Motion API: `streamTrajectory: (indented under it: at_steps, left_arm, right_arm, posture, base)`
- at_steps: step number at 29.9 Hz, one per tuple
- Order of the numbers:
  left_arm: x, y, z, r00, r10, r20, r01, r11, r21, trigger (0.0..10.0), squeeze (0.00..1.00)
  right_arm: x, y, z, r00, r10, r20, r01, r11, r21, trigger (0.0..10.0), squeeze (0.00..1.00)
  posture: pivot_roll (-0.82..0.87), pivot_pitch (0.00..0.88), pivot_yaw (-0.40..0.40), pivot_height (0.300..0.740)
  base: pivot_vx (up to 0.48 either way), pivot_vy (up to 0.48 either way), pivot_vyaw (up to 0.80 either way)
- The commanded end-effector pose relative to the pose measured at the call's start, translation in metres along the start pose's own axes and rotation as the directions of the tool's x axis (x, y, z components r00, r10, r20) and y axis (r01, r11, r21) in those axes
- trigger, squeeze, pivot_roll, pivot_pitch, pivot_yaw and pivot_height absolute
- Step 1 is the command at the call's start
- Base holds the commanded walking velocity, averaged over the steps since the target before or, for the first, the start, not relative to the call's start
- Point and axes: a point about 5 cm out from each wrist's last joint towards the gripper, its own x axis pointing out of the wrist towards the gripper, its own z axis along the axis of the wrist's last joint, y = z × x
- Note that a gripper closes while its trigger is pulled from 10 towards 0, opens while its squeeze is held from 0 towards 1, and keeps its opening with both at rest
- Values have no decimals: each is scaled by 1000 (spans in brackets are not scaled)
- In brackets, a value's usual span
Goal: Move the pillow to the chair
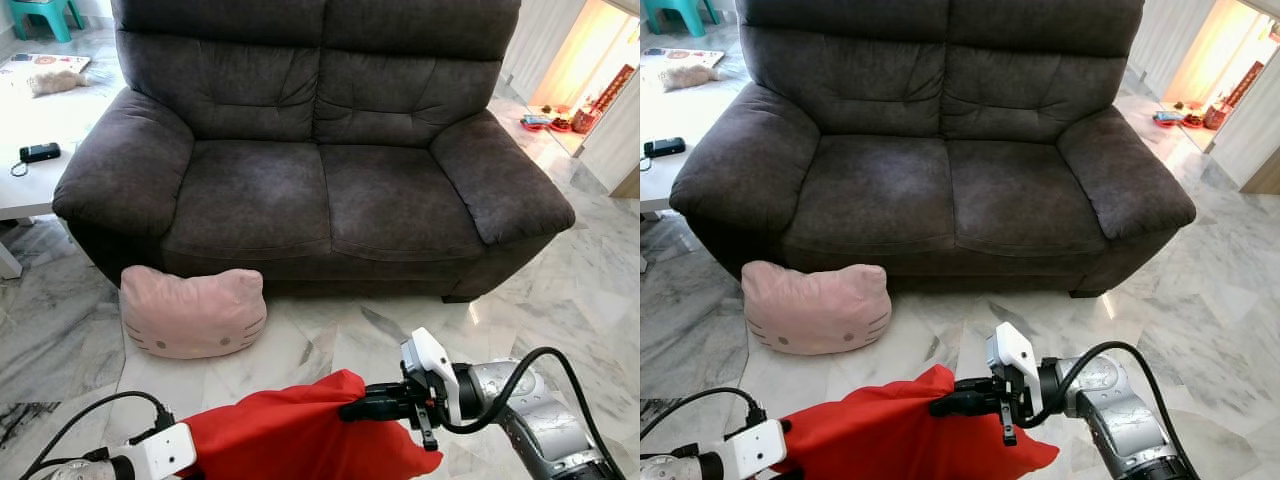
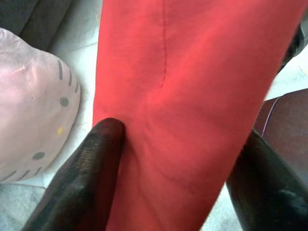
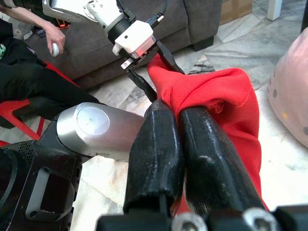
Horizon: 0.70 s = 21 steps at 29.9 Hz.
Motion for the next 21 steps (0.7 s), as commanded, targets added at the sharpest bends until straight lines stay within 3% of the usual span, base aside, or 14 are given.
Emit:
streamTrajectory:
  at_steps: [1, 21]
  left_arm:
    - [2, -3, -1, 1000, -22, -7, 22, 1000, 15, 0, 0]
    - [5, -2, 0, 1000, -22, 13, 21, 999, 29, 0, 0]
  right_arm:
    - [2, 3, 19, 997, 49, 62, -44, 996, -82, 10000, 0]
    - [2, 3, 18, 997, 42, 59, -37, 996, -79, 10000, 0]
  posture:
    - [150, 77, -140, 740]
    - [151, 79, -142, 740]
  base:
    - [0, 0, 0]
    - [0, 0, 0]
